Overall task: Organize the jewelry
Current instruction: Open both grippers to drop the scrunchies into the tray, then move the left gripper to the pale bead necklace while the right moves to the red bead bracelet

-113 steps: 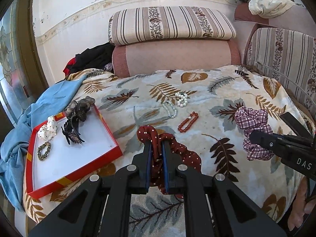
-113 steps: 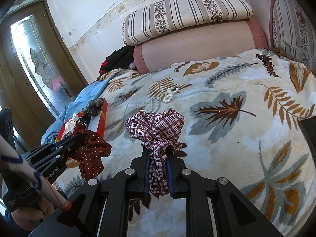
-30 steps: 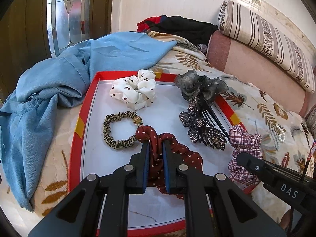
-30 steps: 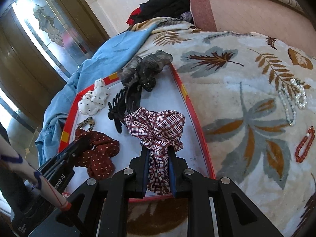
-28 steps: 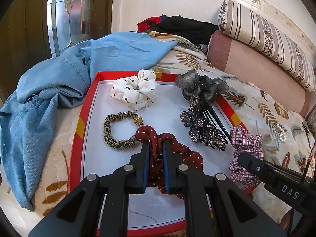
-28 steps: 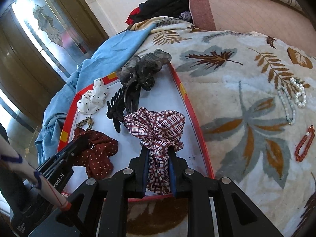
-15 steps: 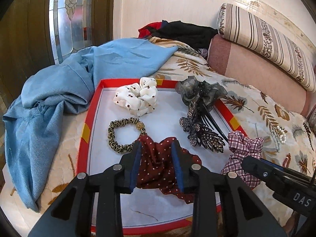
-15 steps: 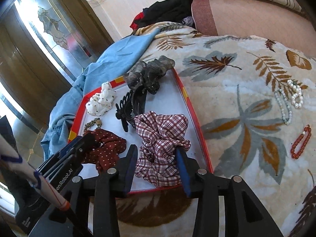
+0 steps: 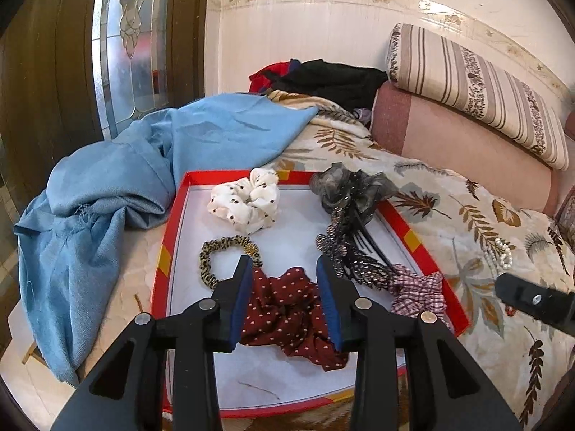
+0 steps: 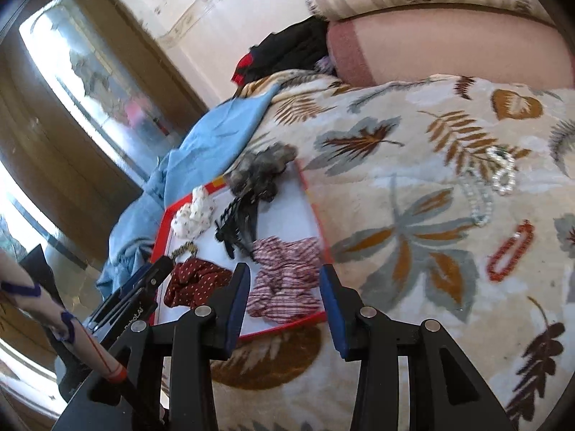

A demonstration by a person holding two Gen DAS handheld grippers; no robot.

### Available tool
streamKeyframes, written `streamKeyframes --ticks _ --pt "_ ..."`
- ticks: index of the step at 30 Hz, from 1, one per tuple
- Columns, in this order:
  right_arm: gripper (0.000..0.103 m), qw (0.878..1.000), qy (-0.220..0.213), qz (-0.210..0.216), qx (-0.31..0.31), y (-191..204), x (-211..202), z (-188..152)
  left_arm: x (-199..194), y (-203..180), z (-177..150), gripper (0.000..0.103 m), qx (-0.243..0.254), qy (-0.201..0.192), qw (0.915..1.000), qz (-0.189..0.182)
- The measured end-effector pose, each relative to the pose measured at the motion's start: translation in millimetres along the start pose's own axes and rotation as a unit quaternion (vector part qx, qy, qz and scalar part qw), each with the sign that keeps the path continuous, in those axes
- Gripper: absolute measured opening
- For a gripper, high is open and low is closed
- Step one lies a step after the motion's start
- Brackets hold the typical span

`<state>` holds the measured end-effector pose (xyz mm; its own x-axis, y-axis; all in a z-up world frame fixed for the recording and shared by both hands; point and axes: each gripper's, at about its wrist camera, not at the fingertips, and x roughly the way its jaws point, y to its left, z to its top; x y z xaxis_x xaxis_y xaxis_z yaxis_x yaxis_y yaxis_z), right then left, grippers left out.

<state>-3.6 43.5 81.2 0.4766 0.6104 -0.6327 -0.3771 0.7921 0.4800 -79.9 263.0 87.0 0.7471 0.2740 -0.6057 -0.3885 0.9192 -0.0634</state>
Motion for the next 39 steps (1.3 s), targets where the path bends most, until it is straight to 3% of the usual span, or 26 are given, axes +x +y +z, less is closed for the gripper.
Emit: streamKeyframes --ticks 6,10,14,19,22,25,30,34,35,36,37,39 --pt "0.044 0.998 -0.027 -0.019 0.059 -54 -35 3 -10 -26 -3 0.035 0.029 -0.017 0.999 -0.029" --pt "0.044 0.991 -0.041 -0.044 0.117 -104 -57 1 -16 -61 -13 0.036 0.068 -0.013 0.9941 -0.084" --pt "0.044 0.982 -0.042 -0.07 0.168 -146 -69 -1 -12 -101 -28 0.037 0.098 0.027 0.9804 -0.169" --pt "0.044 0.975 -0.033 -0.079 0.203 -174 -68 -3 -1 -143 -50 0.038 0.139 0.081 0.9628 -0.217" --pt "0.044 0.974 -0.023 -0.083 0.209 -179 -60 -2 5 -159 -61 0.038 0.153 0.104 0.9557 -0.229" --pt "0.043 0.973 -0.008 -0.097 0.208 -181 -47 -1 4 -165 -65 0.038 0.167 0.104 0.954 -0.227" --pt "0.044 0.975 0.02 -0.119 0.184 -175 -12 13 4 -160 -60 0.04 0.161 0.091 0.9585 -0.217" --pt "0.048 0.978 0.035 -0.173 0.111 -156 17 27 6 -157 -58 0.04 0.155 0.088 0.961 -0.212" --pt "0.043 0.977 0.045 -0.187 0.089 -152 24 29 6 -157 -57 0.04 0.155 0.087 0.9611 -0.211" --pt "0.027 0.975 0.053 -0.208 0.059 -148 30 31 7 -158 -58 0.04 0.156 0.088 0.9608 -0.212" --pt "0.022 0.971 0.056 -0.23 0.032 -145 32 30 7 -159 -58 0.04 0.157 0.088 0.9607 -0.211" --pt "0.007 0.972 0.061 -0.228 0.012 -148 29 29 7 -160 -59 0.04 0.161 0.089 0.9597 -0.212"
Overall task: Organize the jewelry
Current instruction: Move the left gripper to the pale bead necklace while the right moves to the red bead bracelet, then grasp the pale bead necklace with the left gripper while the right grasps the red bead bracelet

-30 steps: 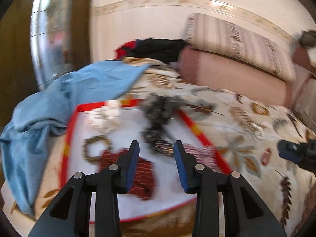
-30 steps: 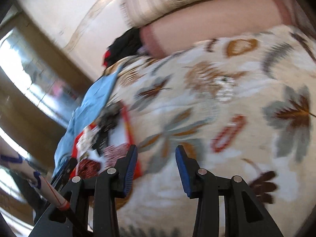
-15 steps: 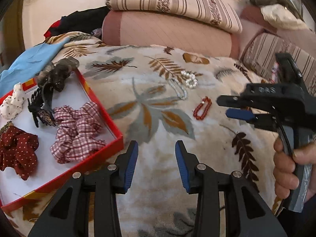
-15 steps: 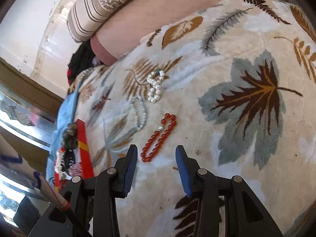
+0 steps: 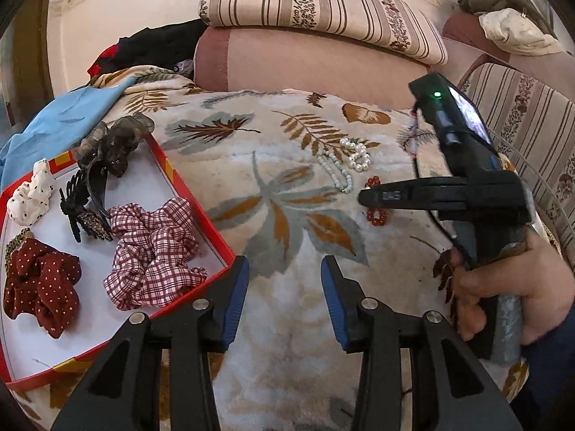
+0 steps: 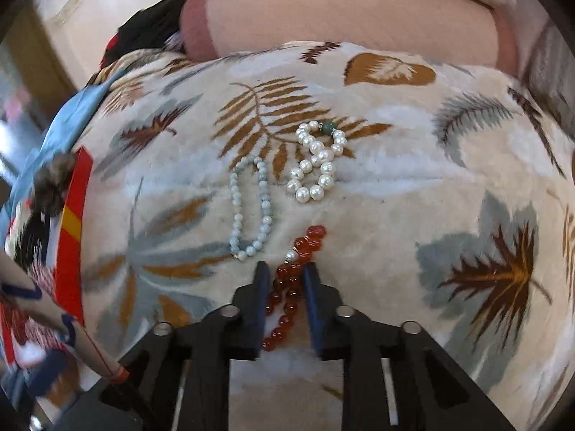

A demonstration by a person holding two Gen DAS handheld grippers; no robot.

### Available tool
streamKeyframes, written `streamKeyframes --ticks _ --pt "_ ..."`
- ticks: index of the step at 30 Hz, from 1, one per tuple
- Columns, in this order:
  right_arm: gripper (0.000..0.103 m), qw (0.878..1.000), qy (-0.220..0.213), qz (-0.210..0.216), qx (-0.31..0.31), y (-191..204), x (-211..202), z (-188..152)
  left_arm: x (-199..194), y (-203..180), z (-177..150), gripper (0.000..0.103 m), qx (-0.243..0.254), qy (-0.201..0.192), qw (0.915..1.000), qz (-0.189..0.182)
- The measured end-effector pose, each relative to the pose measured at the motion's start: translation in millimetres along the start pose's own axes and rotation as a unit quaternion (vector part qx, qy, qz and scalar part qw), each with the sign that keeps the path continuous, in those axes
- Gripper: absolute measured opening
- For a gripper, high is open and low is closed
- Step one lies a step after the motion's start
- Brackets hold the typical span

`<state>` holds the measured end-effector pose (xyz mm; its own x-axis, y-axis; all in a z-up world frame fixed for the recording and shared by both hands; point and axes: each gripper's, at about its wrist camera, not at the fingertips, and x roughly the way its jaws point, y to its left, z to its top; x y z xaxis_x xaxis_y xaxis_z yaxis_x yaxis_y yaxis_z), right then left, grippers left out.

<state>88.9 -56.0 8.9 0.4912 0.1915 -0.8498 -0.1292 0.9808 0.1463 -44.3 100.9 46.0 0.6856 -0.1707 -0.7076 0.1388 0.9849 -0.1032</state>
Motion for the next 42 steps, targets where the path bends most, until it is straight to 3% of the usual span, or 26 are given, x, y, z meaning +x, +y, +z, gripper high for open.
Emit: streamKeyframes --ticks 5,9,12,14,16,20,23,25,26,28,36,42 --pt "0.007 1.0 0.004 -0.027 0.006 -37 -19 -10 1 -3 6 0.041 -0.008 0.003 1.0 -0.003" --pt "0.007 0.999 -0.006 -0.008 0.036 -73 -34 -26 15 -16 25 0.047 -0.017 0.017 0.9996 -0.016" --pt "0.008 0.996 -0.028 0.043 0.076 -96 -38 -38 43 -28 49 0.048 -0.024 0.049 0.9982 -0.025" --pt "0.008 0.992 -0.02 0.078 0.102 -107 -35 -35 67 -34 70 0.048 -0.037 0.061 0.9974 -0.008" --pt "0.008 0.985 -0.009 0.113 0.13 -118 -33 -32 93 -39 87 0.048 -0.051 0.081 0.9953 -0.014" --pt "0.008 0.975 0.003 0.153 0.161 -131 -28 -31 148 -45 106 0.048 -0.082 0.123 0.989 0.006" --pt "0.008 0.974 0.007 0.158 0.161 -131 -28 -31 166 -62 116 0.048 -0.048 0.107 0.9914 0.057" --pt "0.008 0.973 0.011 0.162 0.163 -132 -27 -30 174 -67 120 0.032 -0.039 0.102 0.9902 0.088" --pt "0.008 0.973 0.012 0.163 0.163 -132 -27 -30 174 -68 119 0.029 -0.039 0.097 0.99 0.095" --pt "0.008 0.971 0.015 0.169 0.167 -134 -25 -30 170 -70 113 0.011 -0.03 0.084 0.9902 0.108" --pt "0.008 0.974 0.004 0.171 0.149 -126 -32 -26 112 -61 63 0.011 -0.055 0.068 0.9942 0.062" --pt "0.008 0.977 -0.043 0.178 0.106 -103 -59 -28 46 -61 20 0.011 -0.045 0.043 0.9978 0.026"
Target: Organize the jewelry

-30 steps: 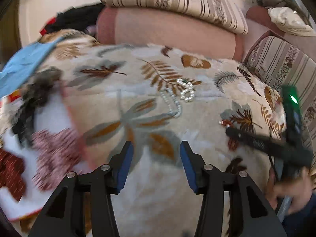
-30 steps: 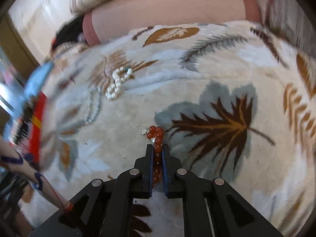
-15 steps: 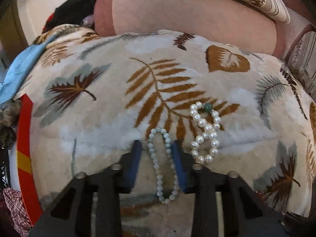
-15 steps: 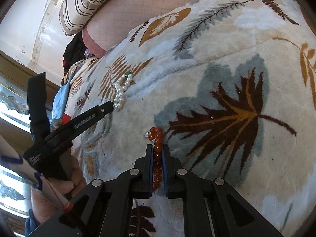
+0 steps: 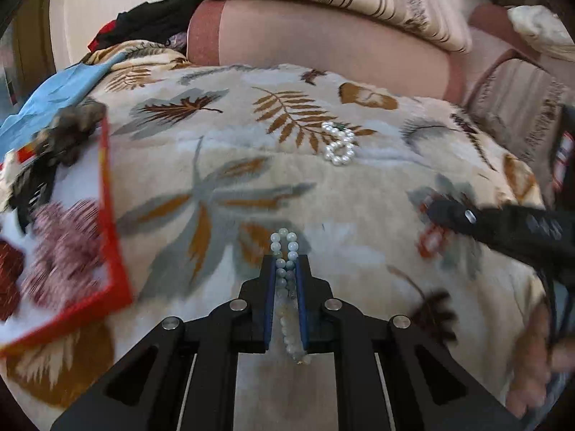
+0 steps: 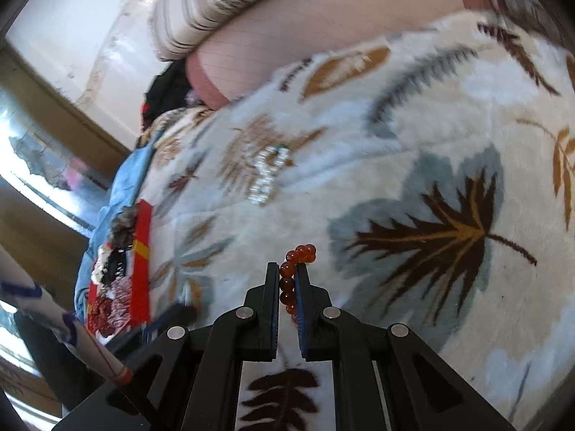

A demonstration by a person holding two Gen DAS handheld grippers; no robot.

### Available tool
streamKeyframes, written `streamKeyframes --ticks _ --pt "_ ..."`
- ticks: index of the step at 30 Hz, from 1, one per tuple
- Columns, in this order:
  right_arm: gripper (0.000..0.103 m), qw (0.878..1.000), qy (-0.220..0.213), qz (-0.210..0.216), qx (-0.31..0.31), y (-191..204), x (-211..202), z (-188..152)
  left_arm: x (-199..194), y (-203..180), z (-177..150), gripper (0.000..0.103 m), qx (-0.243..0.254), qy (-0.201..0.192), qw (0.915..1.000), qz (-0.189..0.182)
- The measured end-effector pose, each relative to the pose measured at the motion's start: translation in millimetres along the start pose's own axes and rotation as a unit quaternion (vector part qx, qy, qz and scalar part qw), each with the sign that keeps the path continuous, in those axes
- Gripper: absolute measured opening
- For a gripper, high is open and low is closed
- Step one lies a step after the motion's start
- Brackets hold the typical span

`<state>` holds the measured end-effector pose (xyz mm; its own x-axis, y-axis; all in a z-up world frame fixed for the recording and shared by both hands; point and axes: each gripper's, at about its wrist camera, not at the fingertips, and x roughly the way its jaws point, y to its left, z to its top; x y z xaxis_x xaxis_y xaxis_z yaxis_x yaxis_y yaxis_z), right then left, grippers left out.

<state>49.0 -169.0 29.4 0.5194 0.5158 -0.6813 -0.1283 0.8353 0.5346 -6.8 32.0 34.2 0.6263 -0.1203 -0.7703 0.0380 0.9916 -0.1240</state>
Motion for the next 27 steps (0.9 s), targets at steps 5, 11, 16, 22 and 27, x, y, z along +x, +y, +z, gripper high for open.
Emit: streamKeyframes --ticks 5,11,16,22,27 --pt "0.008 0.999 -0.025 0.018 -0.019 26 -24 -22 -53 6 -22 0.011 0.01 -0.036 0.9993 -0.004" --pt "0.008 0.992 -0.08 0.026 -0.089 63 -70 -74 -99 9 -46 0.011 0.026 -0.082 0.9962 0.007" --pt "0.008 0.991 -0.086 0.011 -0.105 69 -90 -119 -116 10 -65 0.011 0.045 -0.113 0.9922 0.027" --pt "0.008 0.992 -0.077 -0.009 -0.103 64 -94 -144 -113 13 -73 0.011 0.046 -0.114 0.9916 0.041" --pt "0.008 0.991 -0.072 -0.019 -0.108 65 -87 -146 -109 15 -74 0.011 0.05 -0.113 0.9911 0.049"
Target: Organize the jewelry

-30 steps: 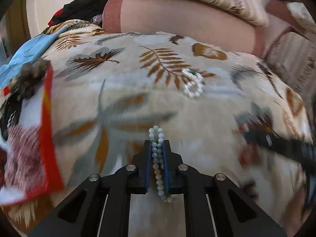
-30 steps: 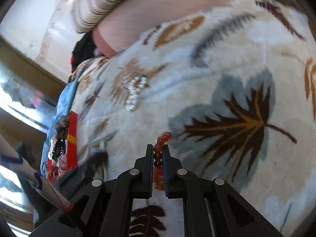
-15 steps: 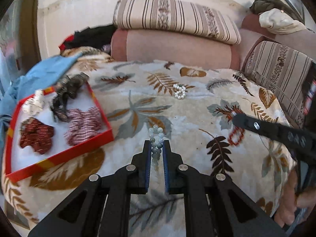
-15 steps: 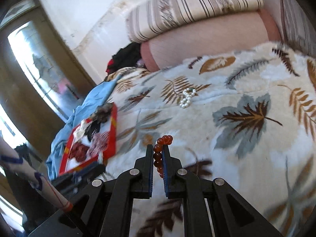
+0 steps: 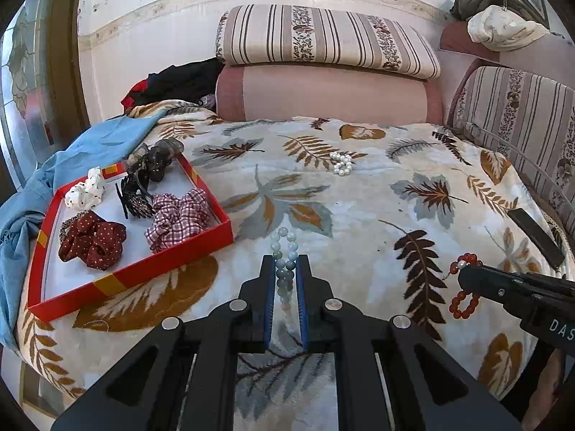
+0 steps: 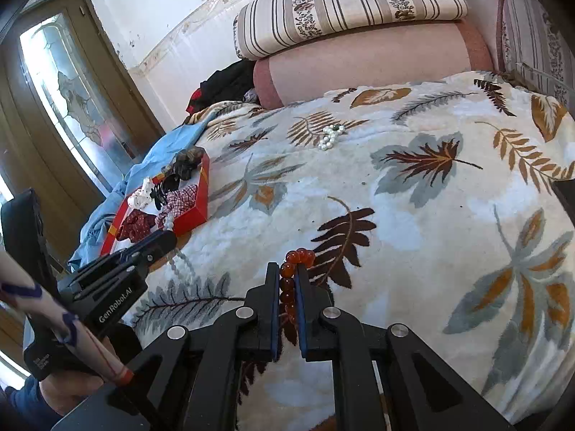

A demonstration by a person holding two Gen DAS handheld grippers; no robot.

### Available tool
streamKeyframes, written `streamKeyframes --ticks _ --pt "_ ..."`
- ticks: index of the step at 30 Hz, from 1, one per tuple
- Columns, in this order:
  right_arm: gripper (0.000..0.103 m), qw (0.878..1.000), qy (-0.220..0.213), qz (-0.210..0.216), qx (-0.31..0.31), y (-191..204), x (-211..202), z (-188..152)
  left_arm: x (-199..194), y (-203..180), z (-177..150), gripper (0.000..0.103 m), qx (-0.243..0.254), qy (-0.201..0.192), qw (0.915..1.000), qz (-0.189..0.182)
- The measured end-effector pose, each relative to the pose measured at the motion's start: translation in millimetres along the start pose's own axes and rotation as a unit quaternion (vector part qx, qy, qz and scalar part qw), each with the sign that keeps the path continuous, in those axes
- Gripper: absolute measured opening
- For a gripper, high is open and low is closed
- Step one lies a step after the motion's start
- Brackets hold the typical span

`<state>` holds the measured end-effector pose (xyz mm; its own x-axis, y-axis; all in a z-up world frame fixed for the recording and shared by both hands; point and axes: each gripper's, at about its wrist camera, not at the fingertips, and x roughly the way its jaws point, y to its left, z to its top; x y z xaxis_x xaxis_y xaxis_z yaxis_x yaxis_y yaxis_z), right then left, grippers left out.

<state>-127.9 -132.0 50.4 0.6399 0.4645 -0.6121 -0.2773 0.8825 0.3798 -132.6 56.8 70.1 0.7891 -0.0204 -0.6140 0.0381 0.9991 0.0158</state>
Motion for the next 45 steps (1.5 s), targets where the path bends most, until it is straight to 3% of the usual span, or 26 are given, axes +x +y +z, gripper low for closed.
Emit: streamKeyframes --ticks 23,45 --pt "0.008 1.0 0.008 0.008 -0.01 2 12 -4 14 -1 -7 0.011 0.017 0.007 0.9996 0.022" --pt "0.008 1.0 0.007 -0.001 -0.024 11 10 -7 8 9 -5 0.011 0.003 -0.002 0.9998 0.022"
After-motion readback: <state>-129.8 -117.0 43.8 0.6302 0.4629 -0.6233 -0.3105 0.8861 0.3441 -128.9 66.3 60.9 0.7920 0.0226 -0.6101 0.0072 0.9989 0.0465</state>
